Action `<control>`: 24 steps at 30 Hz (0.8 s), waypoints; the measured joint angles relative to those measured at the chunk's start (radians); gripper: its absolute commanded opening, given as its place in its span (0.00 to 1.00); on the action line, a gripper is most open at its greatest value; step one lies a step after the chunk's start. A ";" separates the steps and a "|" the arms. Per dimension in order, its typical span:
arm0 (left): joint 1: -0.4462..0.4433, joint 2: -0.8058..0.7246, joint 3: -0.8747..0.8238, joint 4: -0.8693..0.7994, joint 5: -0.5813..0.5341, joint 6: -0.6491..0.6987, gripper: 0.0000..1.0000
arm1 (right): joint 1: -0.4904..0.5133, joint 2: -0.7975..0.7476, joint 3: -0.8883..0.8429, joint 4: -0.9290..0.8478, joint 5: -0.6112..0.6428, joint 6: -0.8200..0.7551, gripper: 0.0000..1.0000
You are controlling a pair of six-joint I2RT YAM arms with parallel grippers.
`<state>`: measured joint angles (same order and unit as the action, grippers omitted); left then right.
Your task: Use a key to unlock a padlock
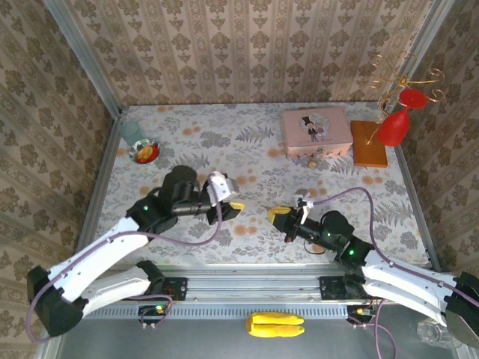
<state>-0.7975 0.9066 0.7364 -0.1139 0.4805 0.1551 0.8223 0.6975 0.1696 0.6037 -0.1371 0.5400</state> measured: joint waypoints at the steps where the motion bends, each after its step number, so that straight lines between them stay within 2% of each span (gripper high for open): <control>1: 0.016 -0.014 -0.047 0.078 0.023 -0.043 0.49 | 0.000 -0.006 -0.004 0.019 0.000 0.010 0.00; 5: 0.033 0.016 -0.142 0.336 0.126 -0.193 0.48 | 0.000 -0.008 -0.006 0.101 -0.003 0.037 0.00; 11: 0.030 0.113 -0.181 0.663 0.257 -0.365 0.47 | 0.002 0.028 0.011 0.176 -0.045 0.041 0.00; 14: 0.011 0.133 -0.180 0.718 0.291 -0.384 0.47 | 0.006 0.047 0.014 0.212 -0.060 0.041 0.00; 24: -0.027 0.151 -0.178 0.729 0.335 -0.382 0.50 | 0.014 0.046 0.023 0.227 -0.111 0.036 0.00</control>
<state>-0.8242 1.0580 0.5587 0.6151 0.8154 -0.2268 0.8360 0.7433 0.1921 0.8310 -0.2478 0.5758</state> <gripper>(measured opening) 0.499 0.067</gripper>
